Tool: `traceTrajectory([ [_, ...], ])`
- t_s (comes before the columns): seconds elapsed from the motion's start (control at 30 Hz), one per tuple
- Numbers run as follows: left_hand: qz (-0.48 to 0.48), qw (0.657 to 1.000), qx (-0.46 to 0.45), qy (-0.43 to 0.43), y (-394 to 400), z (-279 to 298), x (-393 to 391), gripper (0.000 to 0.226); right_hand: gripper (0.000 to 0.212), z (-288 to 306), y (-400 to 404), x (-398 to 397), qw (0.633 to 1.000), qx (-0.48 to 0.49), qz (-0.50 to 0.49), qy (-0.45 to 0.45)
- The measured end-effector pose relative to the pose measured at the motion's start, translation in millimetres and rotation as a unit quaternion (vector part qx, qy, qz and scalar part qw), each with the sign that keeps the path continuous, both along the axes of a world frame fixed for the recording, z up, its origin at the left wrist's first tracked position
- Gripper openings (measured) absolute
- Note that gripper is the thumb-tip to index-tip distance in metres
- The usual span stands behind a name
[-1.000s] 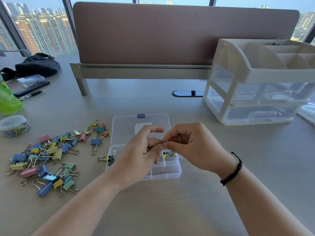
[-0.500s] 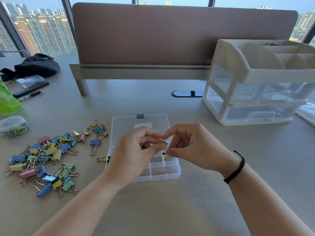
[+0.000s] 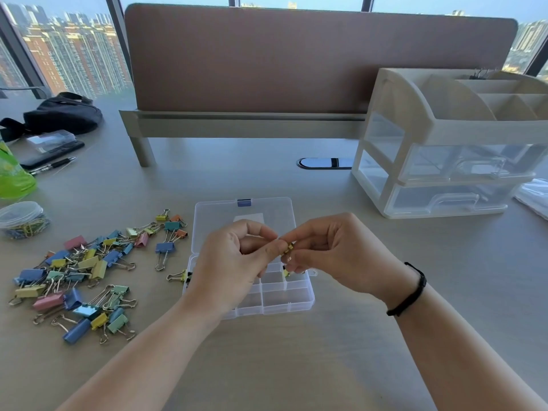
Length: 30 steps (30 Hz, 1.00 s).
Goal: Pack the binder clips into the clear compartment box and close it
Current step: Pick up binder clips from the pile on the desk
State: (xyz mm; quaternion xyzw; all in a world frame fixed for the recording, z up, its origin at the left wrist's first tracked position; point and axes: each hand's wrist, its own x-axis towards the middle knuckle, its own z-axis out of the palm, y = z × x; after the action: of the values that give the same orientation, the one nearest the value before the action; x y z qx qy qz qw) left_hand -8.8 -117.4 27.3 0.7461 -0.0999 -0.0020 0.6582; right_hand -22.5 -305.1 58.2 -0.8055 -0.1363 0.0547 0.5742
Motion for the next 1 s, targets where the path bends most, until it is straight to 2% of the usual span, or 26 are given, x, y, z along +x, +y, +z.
traceTrajectory([
  [0.07, -0.002, 0.999, 0.026, -0.021, -1, 1, -2, 0.006, 0.008, -1, -2, 1, 0.999, -0.038, -0.021, -0.016],
  [0.2, 0.014, 0.993, 0.104, -0.061, 3, -2, 2, 0.006, 0.001, -2, -8, 3, 0.976, -0.2, -0.061, -0.067],
  [0.4, -0.051, 0.964, 0.228, -0.13, 5, -6, -4, 0.007, 0.003, -2, -5, 2, 0.937, -0.337, -0.016, -0.091],
  [0.53, -0.072, 0.926, 0.312, -0.199, 4, -14, -2, 0.011, 0.005, -2, -6, 3, 0.942, -0.329, -0.025, -0.063],
  [0.73, -0.056, 0.922, 0.32, -0.211, 2, -18, -1, 0.01, 0.01, -5, -4, 1, 0.933, -0.353, -0.012, -0.063],
  [1.0, -0.039, 0.928, 0.306, -0.21, 0, -17, -2, 0.009, 0.01, -9, 1, 6, 0.941, -0.329, -0.072, -0.042],
])
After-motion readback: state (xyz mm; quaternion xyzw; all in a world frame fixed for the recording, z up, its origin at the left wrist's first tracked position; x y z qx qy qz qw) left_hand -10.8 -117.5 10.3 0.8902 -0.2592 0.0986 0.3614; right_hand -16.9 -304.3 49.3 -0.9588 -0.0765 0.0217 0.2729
